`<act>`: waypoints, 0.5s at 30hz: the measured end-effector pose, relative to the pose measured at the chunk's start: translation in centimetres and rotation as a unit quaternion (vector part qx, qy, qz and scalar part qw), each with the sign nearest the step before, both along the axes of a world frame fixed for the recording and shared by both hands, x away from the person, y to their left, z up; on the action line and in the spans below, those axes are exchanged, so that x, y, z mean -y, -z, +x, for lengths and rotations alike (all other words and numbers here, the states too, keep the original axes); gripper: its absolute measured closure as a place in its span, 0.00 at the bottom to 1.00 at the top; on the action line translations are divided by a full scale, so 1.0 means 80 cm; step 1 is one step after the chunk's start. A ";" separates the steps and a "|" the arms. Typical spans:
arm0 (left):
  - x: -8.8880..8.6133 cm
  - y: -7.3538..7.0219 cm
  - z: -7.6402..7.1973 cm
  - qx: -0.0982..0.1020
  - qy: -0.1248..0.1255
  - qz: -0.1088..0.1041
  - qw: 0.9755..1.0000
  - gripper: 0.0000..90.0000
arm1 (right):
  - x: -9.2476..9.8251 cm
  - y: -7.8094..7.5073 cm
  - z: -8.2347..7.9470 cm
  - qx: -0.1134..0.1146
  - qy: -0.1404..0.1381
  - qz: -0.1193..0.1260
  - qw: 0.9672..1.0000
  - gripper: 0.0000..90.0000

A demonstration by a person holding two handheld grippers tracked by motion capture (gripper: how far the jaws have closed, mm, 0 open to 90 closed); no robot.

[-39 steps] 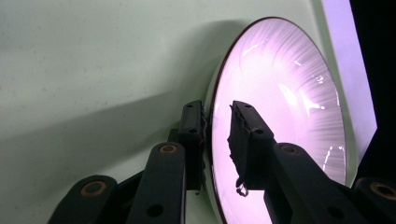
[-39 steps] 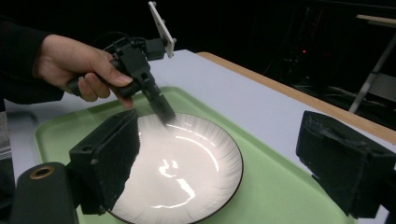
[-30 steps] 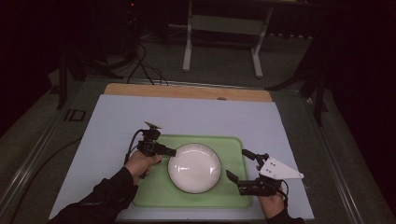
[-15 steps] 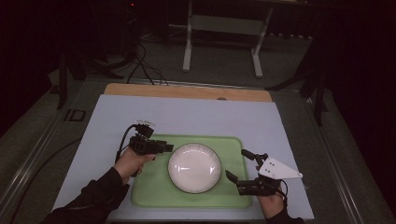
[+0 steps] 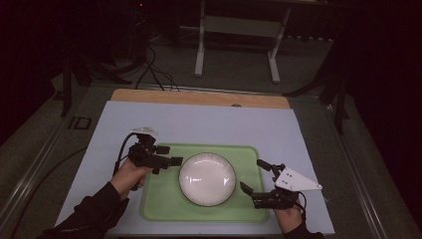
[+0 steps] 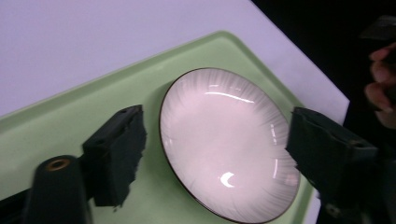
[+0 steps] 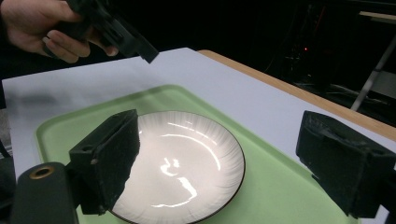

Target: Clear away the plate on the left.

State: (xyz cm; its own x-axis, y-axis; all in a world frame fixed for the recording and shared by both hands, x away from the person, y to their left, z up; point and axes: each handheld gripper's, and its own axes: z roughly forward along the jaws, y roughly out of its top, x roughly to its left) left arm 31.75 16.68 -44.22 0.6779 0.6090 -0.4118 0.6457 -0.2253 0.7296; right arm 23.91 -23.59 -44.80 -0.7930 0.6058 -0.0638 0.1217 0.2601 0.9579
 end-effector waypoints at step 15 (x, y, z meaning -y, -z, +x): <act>-0.031 -0.005 -0.037 0.074 -0.003 0.003 0.997 0.01 | -0.002 0.001 0.000 0.001 -0.002 -0.004 1.000 0.15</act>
State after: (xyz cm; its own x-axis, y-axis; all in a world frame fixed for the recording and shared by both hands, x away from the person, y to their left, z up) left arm 28.77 19.15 -43.82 0.7280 0.6146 -0.3036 0.5319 -0.2270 0.8158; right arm 23.93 -23.43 -44.85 -0.7948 0.6028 -0.0697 0.1195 0.2681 0.9559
